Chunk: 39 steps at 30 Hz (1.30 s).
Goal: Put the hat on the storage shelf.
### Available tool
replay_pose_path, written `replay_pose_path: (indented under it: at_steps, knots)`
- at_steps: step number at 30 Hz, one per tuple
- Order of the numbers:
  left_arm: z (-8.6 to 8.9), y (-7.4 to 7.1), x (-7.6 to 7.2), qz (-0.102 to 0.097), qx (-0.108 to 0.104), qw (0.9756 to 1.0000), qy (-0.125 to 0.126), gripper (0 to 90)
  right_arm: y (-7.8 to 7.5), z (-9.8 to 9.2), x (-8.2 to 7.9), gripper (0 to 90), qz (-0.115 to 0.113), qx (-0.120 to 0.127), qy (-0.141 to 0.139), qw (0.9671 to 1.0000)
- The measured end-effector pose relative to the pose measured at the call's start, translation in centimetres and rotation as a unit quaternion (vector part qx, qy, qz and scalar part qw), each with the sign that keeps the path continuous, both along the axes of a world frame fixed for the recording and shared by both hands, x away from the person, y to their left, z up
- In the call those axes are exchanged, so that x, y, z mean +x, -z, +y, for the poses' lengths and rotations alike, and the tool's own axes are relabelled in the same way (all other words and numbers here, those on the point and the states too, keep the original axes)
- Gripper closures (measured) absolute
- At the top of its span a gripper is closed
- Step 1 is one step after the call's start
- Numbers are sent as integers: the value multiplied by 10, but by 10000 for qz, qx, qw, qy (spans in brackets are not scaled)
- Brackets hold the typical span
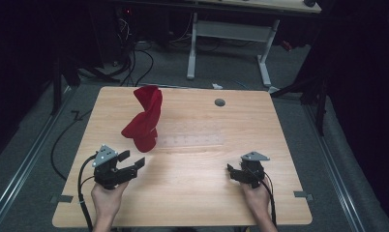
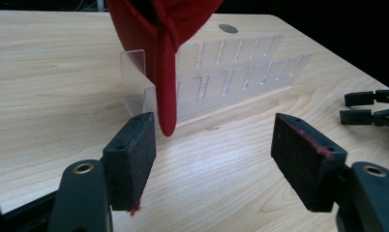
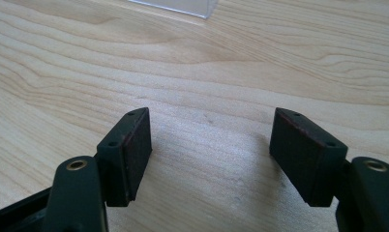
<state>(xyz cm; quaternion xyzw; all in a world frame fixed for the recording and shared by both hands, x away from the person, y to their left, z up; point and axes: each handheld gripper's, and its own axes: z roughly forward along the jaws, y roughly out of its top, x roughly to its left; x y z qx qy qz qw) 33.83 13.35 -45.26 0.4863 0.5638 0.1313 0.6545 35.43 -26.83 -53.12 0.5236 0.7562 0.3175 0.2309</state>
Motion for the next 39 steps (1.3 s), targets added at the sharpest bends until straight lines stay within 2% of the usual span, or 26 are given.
replay_pose_path:
  at_steps: [25,33,39]
  knots:
    - [-27,9,-3,16,178,9993,320,327,0,0,0,316,0,-2,-1,10000]
    - [-35,15,-1,50,207,9990,404,327,0,0,0,316,-1,-1,0,10000]
    - [-41,24,0,78,328,9985,429,329,0,0,0,316,2,0,5,10000]
